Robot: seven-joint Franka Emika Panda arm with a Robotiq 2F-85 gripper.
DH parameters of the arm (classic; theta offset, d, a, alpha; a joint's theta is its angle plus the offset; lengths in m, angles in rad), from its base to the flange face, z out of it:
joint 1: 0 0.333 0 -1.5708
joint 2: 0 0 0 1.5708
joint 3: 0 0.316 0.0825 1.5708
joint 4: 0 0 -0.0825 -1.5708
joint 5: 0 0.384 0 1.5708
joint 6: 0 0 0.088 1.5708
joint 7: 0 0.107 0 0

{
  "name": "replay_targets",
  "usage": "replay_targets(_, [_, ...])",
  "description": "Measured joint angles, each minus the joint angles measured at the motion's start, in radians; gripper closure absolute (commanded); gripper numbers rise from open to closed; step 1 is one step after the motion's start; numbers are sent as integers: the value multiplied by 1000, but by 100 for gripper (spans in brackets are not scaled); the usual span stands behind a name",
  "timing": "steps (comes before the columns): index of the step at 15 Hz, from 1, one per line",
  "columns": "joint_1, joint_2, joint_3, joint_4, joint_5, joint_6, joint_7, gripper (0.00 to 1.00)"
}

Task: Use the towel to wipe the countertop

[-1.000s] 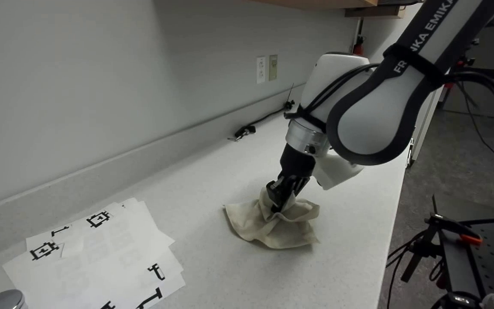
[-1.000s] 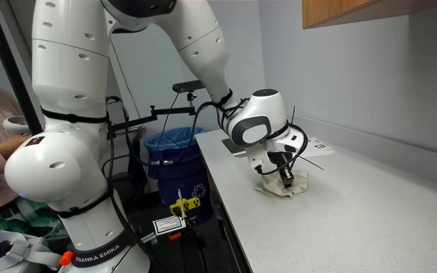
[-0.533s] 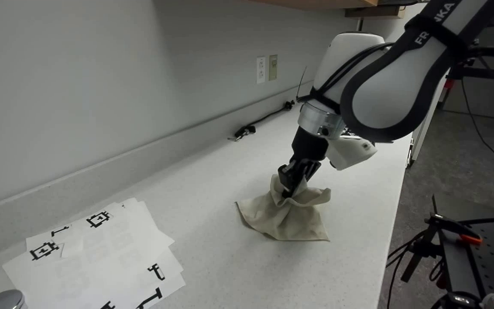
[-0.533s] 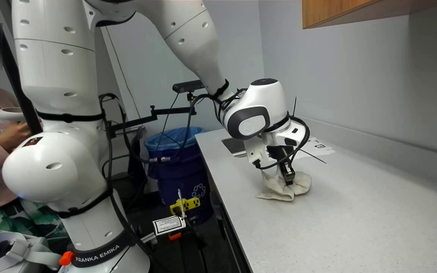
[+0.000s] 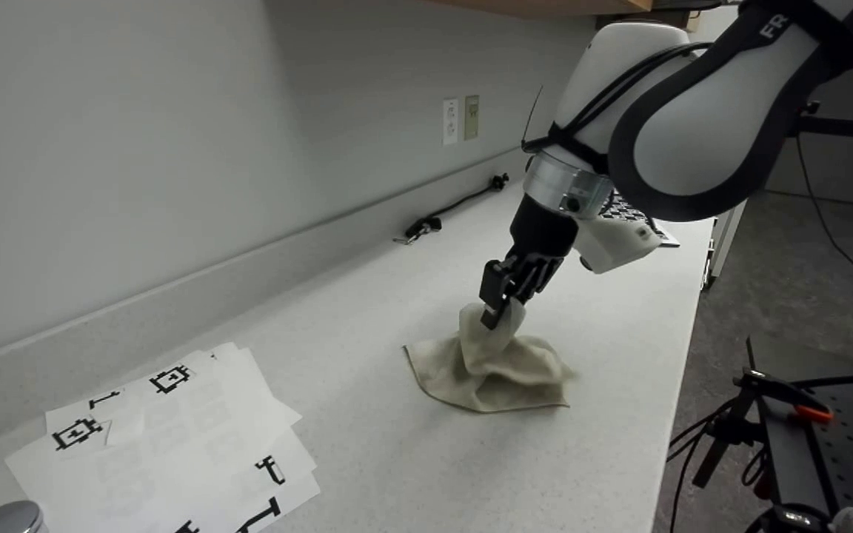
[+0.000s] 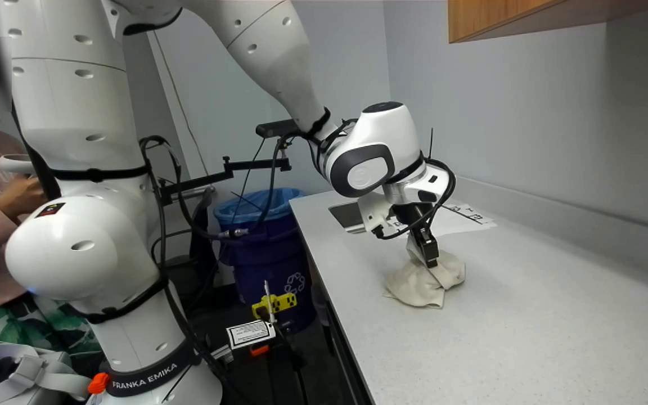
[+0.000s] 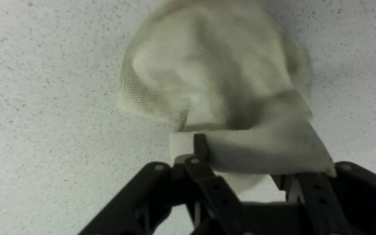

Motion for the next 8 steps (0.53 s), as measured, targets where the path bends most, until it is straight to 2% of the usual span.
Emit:
replay_targets(2, [7,-15,0,-7,-7,-2,0,4])
replay_targets(3, [10,-22,0,-13,-14,-2,0,1])
replay_targets(8, [22,-79,-15,-53,-78,-2,7,0])
